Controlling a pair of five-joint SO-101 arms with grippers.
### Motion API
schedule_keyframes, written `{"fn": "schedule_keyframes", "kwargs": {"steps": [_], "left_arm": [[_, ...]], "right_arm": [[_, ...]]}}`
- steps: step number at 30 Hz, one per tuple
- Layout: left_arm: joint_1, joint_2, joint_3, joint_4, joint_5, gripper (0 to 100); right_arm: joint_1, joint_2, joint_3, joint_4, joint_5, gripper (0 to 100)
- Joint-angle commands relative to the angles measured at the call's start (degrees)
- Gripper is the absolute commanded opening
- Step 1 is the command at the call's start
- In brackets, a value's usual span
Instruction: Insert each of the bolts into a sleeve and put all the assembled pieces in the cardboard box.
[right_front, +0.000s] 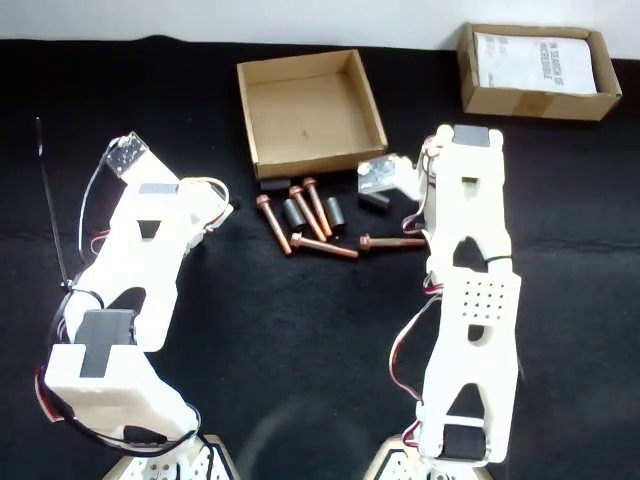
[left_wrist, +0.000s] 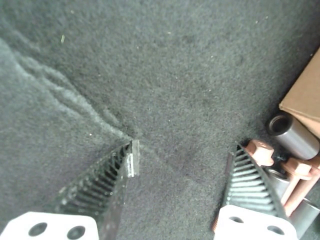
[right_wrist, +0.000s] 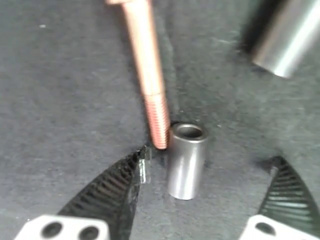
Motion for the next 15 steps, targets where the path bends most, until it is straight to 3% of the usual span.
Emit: {"fn": "schedule_keyframes", "kwargs": {"steps": [1, 5, 15], "left_arm": [[0.7, -0.3, -1.4, -0.4, -0.1, 29], [0.7, -0.3, -1.4, -0.4, -0.1, 29], [0.7, -0.3, -1.4, -0.4, -0.1, 29]], "right_arm": [[-0.2, 0.7, -0.2, 0.0, -0.6, 17.1], [-0.2, 0.7, -0.2, 0.0, -0.6, 1.0], [-0.2, 0.5, -0.4, 1.2, -1.0, 1.2]]}}
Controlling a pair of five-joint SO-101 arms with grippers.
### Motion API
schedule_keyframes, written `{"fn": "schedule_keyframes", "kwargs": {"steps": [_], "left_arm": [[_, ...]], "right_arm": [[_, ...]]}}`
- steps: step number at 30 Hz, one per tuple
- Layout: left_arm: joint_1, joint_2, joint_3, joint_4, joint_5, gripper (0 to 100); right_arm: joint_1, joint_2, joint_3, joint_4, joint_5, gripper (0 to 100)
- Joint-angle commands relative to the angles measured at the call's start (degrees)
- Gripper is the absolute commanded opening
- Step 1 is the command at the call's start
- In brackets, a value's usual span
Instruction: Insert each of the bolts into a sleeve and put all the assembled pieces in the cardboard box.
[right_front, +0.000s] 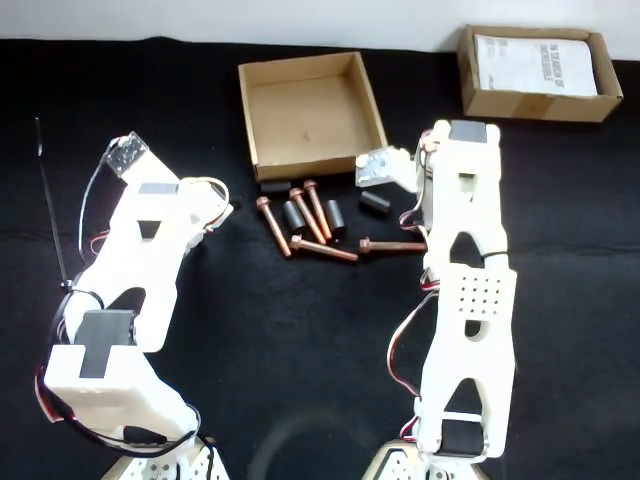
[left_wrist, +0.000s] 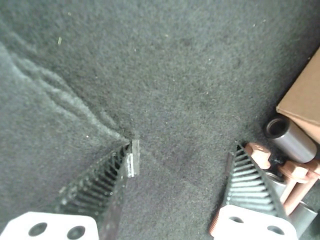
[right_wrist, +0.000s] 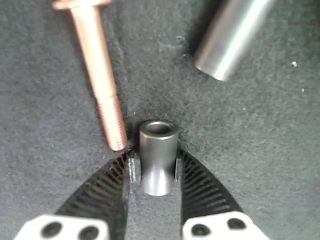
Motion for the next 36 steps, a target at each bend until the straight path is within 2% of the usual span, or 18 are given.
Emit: {"fn": "schedule_keyframes", "kwargs": {"steps": [1, 10, 17, 28, 36], "left_arm": [[0.7, -0.3, -1.4, -0.4, -0.1, 29], [2.8, -0.2, 0.0, -0.6, -0.1, 28], [2.9, -0.2, 0.3, -0.6, -0.1, 28], [3.0, -0.2, 0.7, -0.7, 0.0, 28], [5.2, -0.3, 1.8, -0.3, -0.7, 29]], "right_arm": [[-0.5, 0.6, -0.7, 2.0, -1.8, 1.1], [-0.2, 0.7, -28.8, 4.8, -21.6, 0.8], [-0.1, 0.0, -47.1, 5.0, -44.4, 0.8], [2.2, -21.8, -37.0, 5.1, -66.3, 0.8], [2.4, -41.5, -17.5, 5.1, -77.9, 0.8]]}}
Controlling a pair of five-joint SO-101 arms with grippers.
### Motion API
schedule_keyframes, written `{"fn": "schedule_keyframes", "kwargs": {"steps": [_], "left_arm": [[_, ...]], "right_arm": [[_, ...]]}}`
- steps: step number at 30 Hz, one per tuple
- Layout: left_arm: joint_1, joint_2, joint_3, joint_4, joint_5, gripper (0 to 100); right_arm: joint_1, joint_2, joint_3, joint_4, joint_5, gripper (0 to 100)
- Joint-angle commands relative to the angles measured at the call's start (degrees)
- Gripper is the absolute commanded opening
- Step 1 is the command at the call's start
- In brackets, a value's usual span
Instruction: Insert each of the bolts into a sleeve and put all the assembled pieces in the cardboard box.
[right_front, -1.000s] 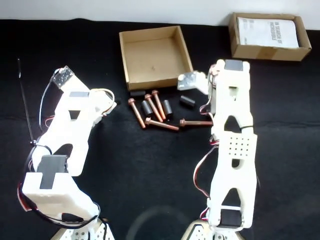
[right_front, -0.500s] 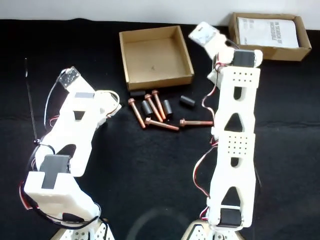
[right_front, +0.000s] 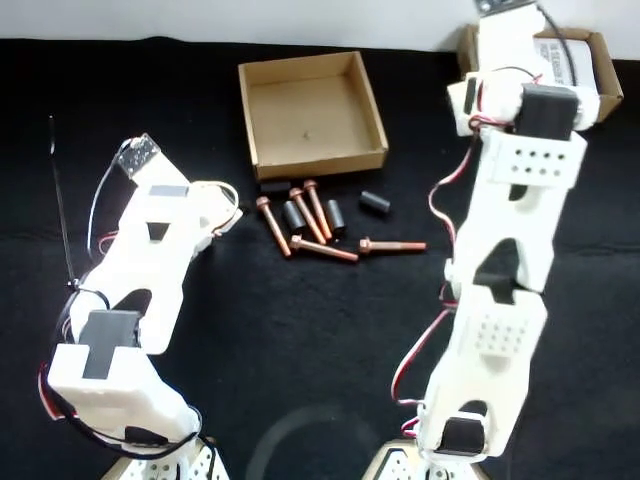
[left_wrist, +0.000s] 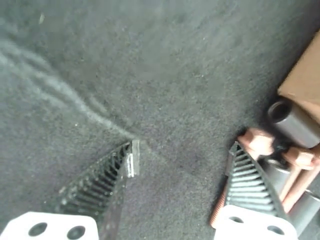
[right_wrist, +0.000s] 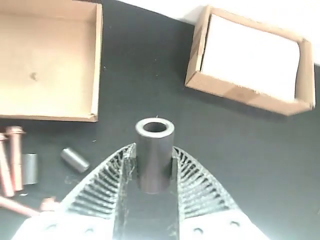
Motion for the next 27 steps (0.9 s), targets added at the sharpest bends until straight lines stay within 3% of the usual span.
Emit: {"fn": "schedule_keyframes", "kwargs": {"steps": [1, 5, 12, 18, 20, 23, 27], "left_arm": [[3.2, -0.7, 0.0, -0.1, -2.4, 29], [8.7, -1.2, -3.9, 9.3, -10.2, 29], [14.5, -0.5, -29.5, 37.1, -28.0, 29], [22.5, -0.4, -43.7, 44.5, -29.0, 29], [26.5, -0.4, -44.1, 44.4, -25.1, 28], [32.0, 1.2, -44.4, 44.1, -13.3, 29], [33.7, 8.0, -44.5, 35.3, 2.6, 29]], "right_arm": [[0.9, -12.8, 9.5, 0.3, -5.5, 0.8], [3.4, -22.6, 22.5, 0.2, -11.4, 0.8], [15.0, -37.6, 42.5, 0.0, -12.0, 0.8], [29.1, -45.8, 56.4, -3.5, -11.9, 0.8], [32.1, -48.3, 61.9, -5.4, -11.5, 0.8], [34.7, -52.5, 71.1, -8.7, -8.4, 0.8], [35.6, -60.5, 82.9, -14.0, -6.2, 0.8]]}}
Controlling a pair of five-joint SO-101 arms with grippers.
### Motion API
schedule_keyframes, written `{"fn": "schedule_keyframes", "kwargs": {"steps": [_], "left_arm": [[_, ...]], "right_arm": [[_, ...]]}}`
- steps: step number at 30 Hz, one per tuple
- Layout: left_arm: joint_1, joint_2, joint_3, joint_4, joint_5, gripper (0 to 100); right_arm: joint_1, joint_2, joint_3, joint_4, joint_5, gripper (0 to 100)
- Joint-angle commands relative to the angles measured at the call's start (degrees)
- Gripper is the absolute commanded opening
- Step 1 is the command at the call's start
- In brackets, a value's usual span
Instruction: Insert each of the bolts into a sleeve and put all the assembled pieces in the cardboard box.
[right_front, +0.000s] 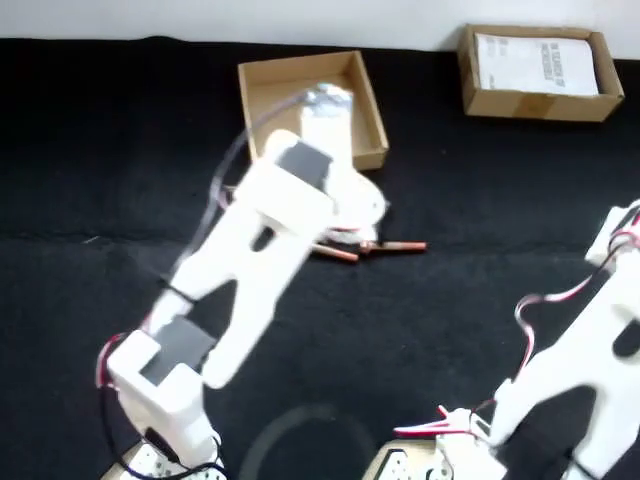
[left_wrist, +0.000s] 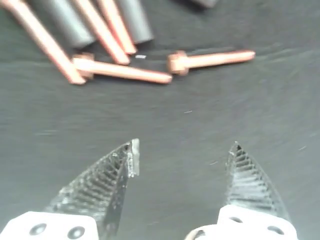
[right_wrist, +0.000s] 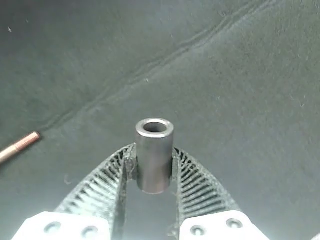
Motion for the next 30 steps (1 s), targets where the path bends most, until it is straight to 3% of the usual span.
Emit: {"fn": "schedule_keyframes", "kwargs": {"steps": [1, 3, 6, 15, 23, 30], "left_arm": [[1.0, 5.0, -1.9, -8.1, 15.3, 29], [1.3, 9.0, -2.0, -12.3, 20.2, 29], [1.6, 13.1, -3.5, -15.3, 20.8, 29], [2.4, 20.5, -14.4, -15.0, 29.8, 29], [8.3, 20.4, -15.1, -4.8, 31.3, 29], [7.4, 19.7, -15.0, -0.8, 31.2, 29]], "right_arm": [[1.0, -9.2, 9.5, -4.7, 2.7, 0.8], [0.8, -13.8, 14.2, -6.8, 3.4, 0.8], [-0.7, -19.6, 20.7, -9.1, 4.4, 0.8], [-8.0, -28.5, 34.0, -9.1, 4.7, 0.8], [-11.7, -29.0, 37.1, -9.2, 4.5, 0.8], [-13.2, -28.9, 37.2, -9.2, 1.9, 0.8]]}}
